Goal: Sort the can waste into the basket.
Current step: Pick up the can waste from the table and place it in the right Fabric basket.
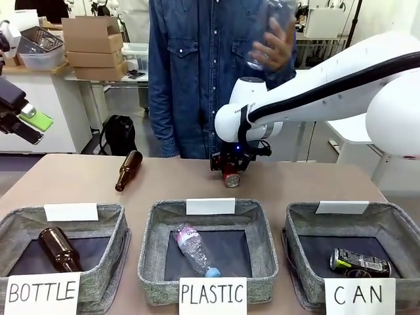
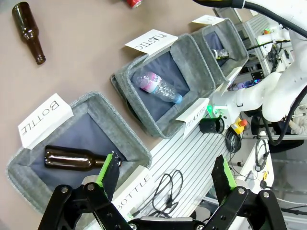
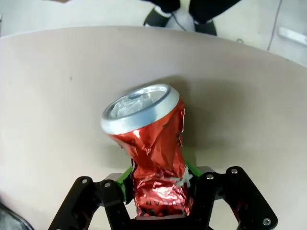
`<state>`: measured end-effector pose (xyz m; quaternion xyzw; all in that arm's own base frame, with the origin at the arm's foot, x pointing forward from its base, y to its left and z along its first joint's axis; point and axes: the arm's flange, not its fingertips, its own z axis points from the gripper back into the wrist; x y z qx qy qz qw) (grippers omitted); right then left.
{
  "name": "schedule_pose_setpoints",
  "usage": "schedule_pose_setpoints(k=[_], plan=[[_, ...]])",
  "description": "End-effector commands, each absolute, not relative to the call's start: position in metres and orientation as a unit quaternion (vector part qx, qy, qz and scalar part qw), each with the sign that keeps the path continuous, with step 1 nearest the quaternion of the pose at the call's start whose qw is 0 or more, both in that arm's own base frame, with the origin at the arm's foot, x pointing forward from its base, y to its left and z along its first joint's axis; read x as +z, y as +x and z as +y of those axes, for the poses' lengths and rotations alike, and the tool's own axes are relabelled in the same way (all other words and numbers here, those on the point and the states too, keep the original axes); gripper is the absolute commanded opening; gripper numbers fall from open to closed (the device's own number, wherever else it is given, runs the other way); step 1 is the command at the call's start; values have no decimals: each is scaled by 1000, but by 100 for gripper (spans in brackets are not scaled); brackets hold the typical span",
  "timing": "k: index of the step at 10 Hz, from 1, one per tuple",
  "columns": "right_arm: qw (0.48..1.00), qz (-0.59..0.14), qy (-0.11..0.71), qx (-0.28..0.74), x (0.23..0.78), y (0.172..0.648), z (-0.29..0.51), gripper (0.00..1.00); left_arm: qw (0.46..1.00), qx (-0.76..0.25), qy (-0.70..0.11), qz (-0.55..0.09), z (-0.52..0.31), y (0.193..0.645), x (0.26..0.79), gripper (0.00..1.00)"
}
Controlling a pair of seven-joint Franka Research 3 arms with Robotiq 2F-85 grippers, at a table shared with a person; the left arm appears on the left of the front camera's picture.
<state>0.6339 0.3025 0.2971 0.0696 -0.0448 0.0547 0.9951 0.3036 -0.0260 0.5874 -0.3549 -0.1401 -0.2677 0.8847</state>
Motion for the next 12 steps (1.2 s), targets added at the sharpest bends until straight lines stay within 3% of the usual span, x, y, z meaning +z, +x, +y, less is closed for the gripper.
schedule_pose_setpoints(k=[1,2,3,7,8,12], plan=[[996,-37,64,55,296,635,306,0,886,-271,-350,-137,-23,301,588,100],[995,-38,67,58,296,635,306,0,886,-271,-350,-137,-23,301,588,100],[994,-35,76,72,299,633,304,11,886,-271,-350,-137,-23,301,588,100],[984,-3,110,138,324,614,255,11,886,-271,-350,-137,-23,301,588,100],[974,36,129,181,333,601,230,11,886,-271,-350,-137,-23,301,588,100],[918,60,306,246,385,524,79,11,886,-271,-350,-137,-23,301,588,100]])
